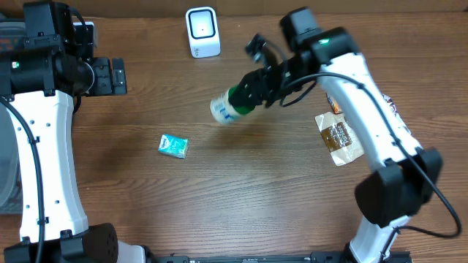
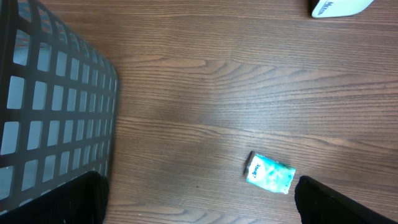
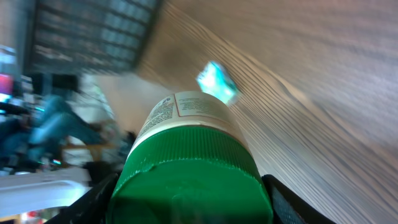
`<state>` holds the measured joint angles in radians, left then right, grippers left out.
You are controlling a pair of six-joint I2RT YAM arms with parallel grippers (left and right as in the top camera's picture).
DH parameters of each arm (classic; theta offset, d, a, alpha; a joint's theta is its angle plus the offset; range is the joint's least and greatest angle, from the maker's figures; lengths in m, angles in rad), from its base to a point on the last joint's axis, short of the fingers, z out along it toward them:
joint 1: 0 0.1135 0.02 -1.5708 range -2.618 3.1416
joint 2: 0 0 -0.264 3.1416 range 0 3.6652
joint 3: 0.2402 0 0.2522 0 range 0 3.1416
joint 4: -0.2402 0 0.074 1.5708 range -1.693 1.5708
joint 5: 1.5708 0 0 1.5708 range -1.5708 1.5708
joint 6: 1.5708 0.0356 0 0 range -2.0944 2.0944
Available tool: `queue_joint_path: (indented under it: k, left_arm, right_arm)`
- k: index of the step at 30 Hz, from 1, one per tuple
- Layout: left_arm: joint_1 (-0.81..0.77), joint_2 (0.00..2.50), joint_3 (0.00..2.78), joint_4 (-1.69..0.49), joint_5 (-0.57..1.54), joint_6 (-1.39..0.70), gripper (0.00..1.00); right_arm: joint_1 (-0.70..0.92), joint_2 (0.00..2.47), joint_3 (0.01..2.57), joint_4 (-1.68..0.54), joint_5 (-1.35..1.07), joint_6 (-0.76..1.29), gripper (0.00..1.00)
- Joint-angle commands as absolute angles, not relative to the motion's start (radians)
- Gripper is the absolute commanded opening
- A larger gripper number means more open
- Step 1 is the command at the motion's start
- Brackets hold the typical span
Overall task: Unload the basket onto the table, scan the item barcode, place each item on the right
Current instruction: 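Lift the green-capped bottle toward the scanner, then hold the bottle in front of the white scanner with the right gripper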
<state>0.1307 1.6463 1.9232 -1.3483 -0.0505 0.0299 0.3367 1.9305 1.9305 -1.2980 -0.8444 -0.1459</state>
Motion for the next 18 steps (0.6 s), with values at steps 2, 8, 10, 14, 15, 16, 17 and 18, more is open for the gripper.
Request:
queue_joint_path:
  k: [2, 8, 10, 14, 15, 16, 17, 18]
  left_arm:
    - [0.124, 1.651, 1.924, -1.35, -0.059, 0.045, 0.99]
    - [0.124, 1.651, 1.924, -1.349, -0.059, 0.046, 0.99]
    - [0.124, 1.651, 1.924, -1.35, -0.059, 0.046, 0.99]
    - [0.124, 1.651, 1.924, -1.35, -0.059, 0.046, 1.0]
    - [0.124, 1.651, 1.924, -1.349, -0.059, 0.045, 1.0]
    - [0.124, 1.651, 1.924, -1.35, -0.059, 0.046, 0.99]
    - [0.124, 1.651, 1.924, -1.35, -0.059, 0.046, 0.99]
    - [0.124, 1.651, 1.924, -1.35, -0.059, 0.045, 0.99]
  right_arm:
    - [0.281, 1.853, 1.966, -1.294, -1.106, -0.166, 0.47]
    - [0.247, 1.85, 1.966, -1.296, -1.161, -0.167, 0.46]
    - [0.247, 1.85, 1.966, -1.293, -1.161, -0.179, 0.46]
    - [0.256, 1.85, 1.966, -1.283, -1.101, -0.192, 0.46]
    - [0.262, 1.85, 1.966, -1.277, -1.066, -0.191, 0.46]
    - [0.271, 1.85, 1.966, -1.267, -1.022, -0.187, 0.45]
    - [0.282, 1.85, 1.965, -1.255, -0.982, -0.187, 0.45]
    - [0.295, 1.85, 1.964, -1.239, -0.937, -0.187, 0.45]
